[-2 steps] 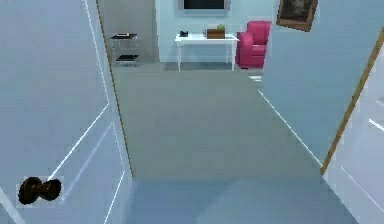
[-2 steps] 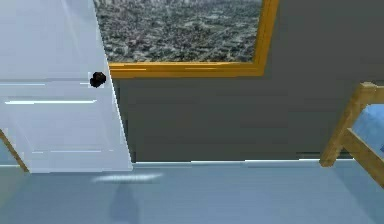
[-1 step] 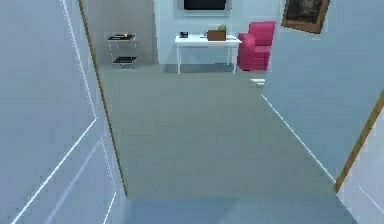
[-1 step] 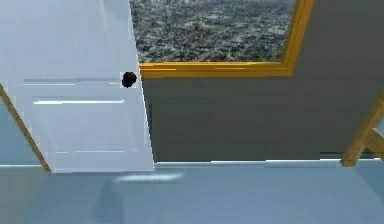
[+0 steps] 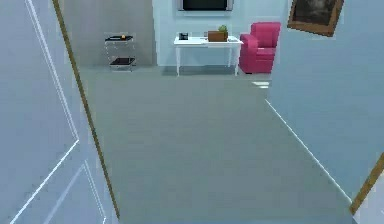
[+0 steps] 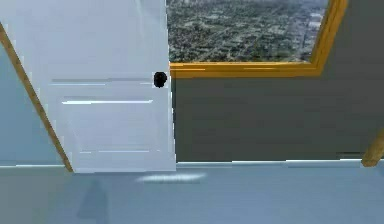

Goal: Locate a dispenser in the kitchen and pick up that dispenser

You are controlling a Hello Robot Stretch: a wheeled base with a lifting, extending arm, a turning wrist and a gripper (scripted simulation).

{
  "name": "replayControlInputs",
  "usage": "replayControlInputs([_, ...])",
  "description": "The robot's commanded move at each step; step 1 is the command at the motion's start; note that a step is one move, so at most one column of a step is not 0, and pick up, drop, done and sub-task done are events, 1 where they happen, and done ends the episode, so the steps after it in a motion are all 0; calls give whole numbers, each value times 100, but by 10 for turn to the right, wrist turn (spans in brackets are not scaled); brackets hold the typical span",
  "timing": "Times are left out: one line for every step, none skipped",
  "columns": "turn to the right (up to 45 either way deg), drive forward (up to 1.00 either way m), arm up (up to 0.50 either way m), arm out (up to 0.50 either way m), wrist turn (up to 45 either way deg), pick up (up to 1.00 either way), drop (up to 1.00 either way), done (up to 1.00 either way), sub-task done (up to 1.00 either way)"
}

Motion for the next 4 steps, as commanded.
replayControlInputs([450,0,0,0,0,0,0,0,0])
replayControlInputs([420,0,0,0,0,0,0,0,0])
replayControlInputs([0,20,0,0,0,0,0,0,0])
replayControlInputs([-450,0,0,0,0,0,0,0,0])
